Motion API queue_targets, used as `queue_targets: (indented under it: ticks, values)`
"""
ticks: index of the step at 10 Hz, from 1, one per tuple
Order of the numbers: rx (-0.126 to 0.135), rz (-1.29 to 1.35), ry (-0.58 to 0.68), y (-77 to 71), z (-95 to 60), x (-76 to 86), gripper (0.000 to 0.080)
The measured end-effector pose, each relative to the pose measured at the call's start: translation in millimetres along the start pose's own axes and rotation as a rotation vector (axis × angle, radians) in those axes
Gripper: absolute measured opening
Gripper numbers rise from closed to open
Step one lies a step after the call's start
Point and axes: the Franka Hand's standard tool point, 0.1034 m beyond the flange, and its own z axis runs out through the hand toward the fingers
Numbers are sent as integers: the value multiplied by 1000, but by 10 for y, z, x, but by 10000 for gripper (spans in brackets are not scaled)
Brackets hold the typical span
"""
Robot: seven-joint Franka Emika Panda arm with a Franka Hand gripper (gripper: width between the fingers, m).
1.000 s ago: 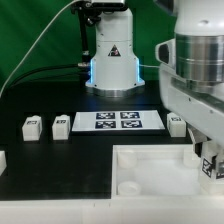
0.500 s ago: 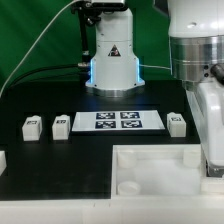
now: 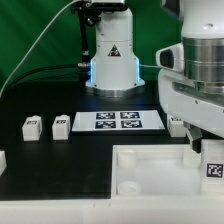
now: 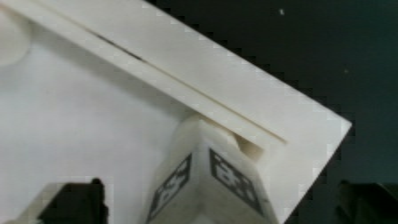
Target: Assemble one leg
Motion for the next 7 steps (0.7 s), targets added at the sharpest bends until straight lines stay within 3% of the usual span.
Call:
queue_targets:
  ticks: [3, 5, 7]
  values:
    - [0, -251, 3, 2, 0, 11, 649]
    - [14, -621, 34, -28, -19, 31, 649]
    - [20, -682, 46, -37, -20, 36, 639]
